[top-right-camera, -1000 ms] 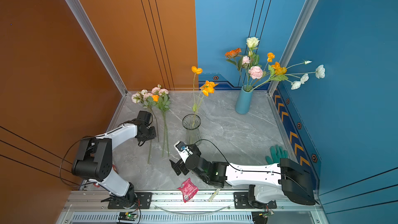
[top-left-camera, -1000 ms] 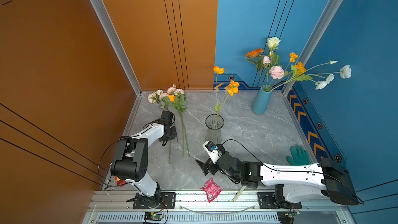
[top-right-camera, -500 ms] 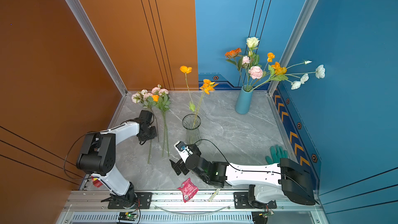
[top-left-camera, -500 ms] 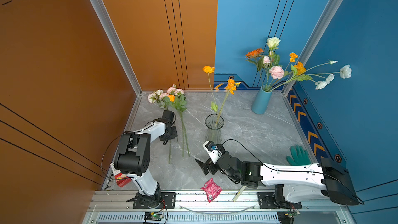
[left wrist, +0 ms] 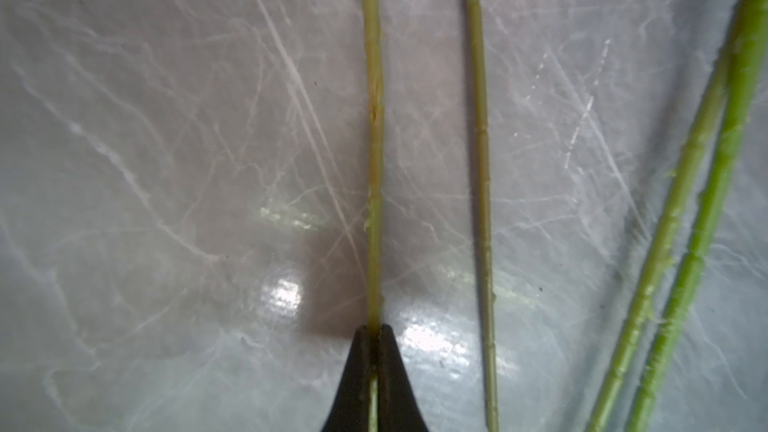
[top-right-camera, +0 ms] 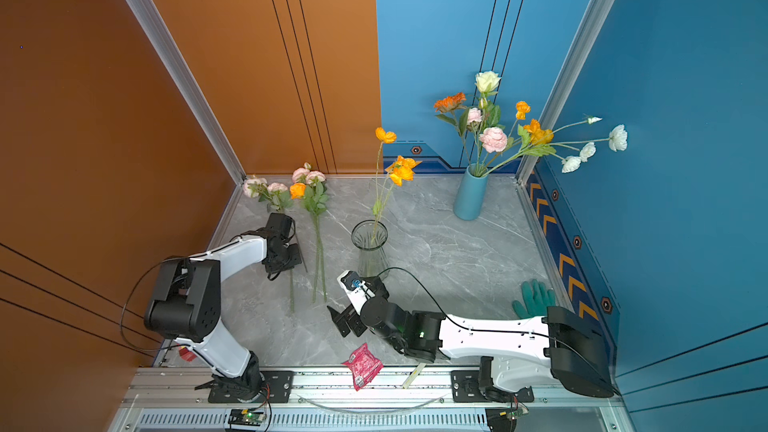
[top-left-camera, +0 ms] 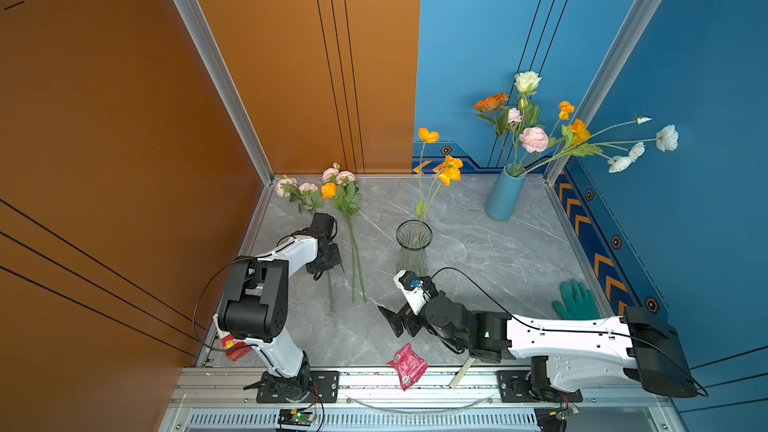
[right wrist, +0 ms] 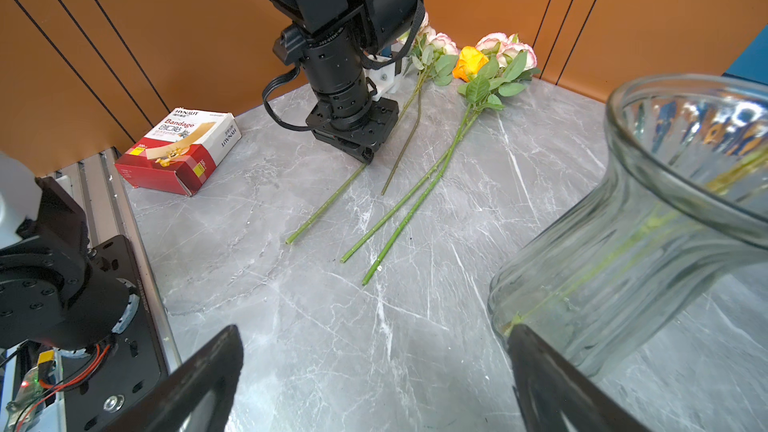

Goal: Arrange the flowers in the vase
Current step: 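Move the left gripper down to the pink rose stems on the table, then close the left gripper on the pink rose stems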

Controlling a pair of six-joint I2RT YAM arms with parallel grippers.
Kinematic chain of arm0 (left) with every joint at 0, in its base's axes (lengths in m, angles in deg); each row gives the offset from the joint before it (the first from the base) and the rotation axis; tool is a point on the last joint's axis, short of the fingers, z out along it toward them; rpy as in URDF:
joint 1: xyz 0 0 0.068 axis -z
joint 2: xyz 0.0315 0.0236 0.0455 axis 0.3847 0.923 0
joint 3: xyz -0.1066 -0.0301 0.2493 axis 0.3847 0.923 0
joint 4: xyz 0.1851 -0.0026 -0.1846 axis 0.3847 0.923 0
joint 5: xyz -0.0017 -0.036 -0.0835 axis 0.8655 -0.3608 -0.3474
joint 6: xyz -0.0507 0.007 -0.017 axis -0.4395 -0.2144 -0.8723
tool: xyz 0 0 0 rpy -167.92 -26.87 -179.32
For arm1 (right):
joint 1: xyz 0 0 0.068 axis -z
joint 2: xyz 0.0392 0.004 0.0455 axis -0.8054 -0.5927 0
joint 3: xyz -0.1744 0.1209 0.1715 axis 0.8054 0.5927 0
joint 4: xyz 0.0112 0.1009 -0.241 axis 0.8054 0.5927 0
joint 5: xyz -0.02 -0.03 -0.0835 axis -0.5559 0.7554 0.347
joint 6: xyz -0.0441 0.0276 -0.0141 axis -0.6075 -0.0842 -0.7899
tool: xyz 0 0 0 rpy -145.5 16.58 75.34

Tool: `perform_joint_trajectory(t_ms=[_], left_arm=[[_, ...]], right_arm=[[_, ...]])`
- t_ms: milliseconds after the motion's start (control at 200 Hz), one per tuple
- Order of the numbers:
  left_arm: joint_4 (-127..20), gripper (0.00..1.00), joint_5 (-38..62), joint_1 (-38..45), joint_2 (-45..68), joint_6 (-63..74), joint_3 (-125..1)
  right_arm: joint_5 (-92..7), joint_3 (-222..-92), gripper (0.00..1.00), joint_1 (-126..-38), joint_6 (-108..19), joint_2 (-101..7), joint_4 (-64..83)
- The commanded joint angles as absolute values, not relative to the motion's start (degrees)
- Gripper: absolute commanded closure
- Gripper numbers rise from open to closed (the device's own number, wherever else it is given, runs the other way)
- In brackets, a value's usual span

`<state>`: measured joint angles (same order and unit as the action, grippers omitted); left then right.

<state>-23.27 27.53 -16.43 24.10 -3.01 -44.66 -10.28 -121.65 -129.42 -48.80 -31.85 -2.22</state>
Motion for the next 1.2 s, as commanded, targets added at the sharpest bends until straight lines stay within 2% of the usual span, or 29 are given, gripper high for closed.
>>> perform_joint_trajectory(t_ms=[0,596,776,916,1116,1166,1196], left_arm=[[-19.37,1.00,28.99,-17.06,17.94,-2.05,-43.78],[-11.45,1.00,22.93,-16.48,-6.55,-1.00,-44.86],[-10.96,1.00,21.19,-16.25,-10.32,-2.74,-45.01],[-11.15,1.00,24.54,-16.07,-12.80,-2.58,-44.37],[-11.56,1.00,21.34,-16.03,-6.69,-2.98,-39.22],[-11.92,0.82,20.79,-16.03,-3.45,-3.11,-38.50],[-12.75,0.74,20.00,-15.89,-1.17,-3.04,-38.15]], right_arm=[[-9.76,-120.89,0.00,-129.14,-48.74,-30.80,-1.99],[-10.33,-120.56,0.00,-127.17,-48.64,-29.38,-1.88],[-10.39,-120.28,0.00,-127.12,-48.13,-29.09,-1.79],[-10.61,-119.93,0.00,-127.00,-47.60,-29.54,-2.66],[-11.58,-120.15,0.00,-127.01,-47.04,-31.02,-3.59],[-11.70,-120.21,0.00,-126.95,-47.02,-31.20,-3.74],[-11.84,-120.27,0.00,-126.95,-47.07,-31.39,-3.70]])
